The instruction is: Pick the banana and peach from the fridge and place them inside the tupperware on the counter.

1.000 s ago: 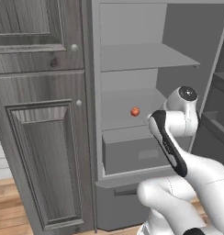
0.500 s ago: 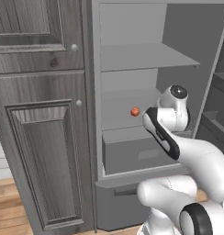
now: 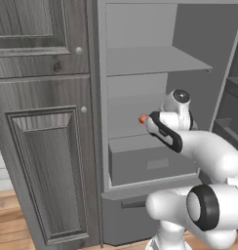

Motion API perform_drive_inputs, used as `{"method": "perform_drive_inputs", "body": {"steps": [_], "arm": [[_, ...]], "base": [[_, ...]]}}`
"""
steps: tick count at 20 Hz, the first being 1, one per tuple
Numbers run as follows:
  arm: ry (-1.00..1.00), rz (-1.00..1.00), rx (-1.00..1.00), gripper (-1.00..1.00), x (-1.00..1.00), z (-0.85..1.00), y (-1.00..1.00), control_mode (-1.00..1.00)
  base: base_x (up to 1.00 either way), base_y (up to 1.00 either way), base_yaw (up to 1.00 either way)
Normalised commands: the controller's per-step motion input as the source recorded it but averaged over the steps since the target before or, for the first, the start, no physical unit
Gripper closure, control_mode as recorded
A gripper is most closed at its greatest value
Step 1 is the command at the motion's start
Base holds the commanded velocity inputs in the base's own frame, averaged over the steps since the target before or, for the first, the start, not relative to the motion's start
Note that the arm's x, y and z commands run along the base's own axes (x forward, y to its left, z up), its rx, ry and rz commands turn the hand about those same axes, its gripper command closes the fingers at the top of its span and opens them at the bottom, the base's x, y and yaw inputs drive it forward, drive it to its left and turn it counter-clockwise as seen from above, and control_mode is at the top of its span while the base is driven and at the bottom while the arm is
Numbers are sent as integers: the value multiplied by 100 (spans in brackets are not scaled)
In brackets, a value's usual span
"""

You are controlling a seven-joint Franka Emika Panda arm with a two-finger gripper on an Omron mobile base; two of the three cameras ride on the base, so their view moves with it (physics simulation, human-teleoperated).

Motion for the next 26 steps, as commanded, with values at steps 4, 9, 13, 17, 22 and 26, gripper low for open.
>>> {"method": "perform_drive_inputs", "body": {"steps": [4,9,13,17,22,26], "arm": [[0,0,0,-100,33,-14,0,-100],[0,0,0,-100,27,-15,-5,-100],[0,0,0,-100,20,-17,-16,-100],[0,0,0,-100,19,-15,-19,-100],[0,0,0,-100,25,-10,-8,-100],[0,0,0,-100,35,-8,0,-100]], "base": [[0,0,0],[0,0,0],[0,0,0],[0,0,0],[0,0,0],[0,0,0]]}}
